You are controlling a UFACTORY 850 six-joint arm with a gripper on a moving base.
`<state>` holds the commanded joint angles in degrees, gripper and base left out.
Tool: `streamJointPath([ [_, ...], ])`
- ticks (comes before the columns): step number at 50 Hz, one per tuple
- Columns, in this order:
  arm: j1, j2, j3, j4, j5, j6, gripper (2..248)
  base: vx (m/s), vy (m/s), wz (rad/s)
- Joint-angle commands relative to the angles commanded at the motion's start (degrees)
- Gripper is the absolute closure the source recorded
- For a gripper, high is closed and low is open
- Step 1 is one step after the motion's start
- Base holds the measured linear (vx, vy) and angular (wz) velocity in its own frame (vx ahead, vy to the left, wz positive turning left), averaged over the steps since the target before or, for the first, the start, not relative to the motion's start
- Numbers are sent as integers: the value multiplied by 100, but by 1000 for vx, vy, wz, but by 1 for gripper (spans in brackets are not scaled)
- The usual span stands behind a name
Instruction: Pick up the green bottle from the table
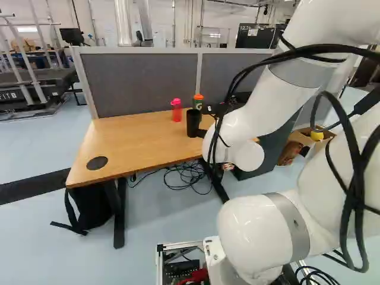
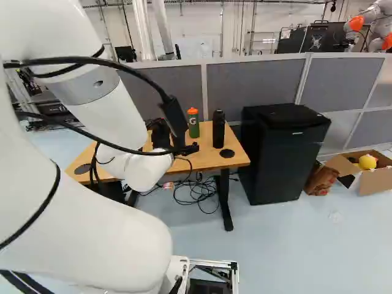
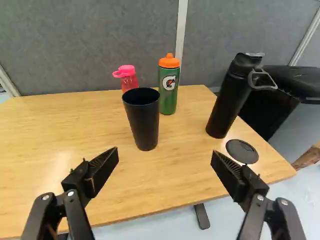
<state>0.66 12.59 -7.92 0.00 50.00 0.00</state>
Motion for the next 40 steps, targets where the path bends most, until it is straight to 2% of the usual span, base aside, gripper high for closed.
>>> streamJointPath([
  [17, 55, -354, -326, 0, 0, 0, 3, 0, 0, 0],
  [40, 44, -563, -827, 0, 0, 0, 3, 0, 0, 0],
])
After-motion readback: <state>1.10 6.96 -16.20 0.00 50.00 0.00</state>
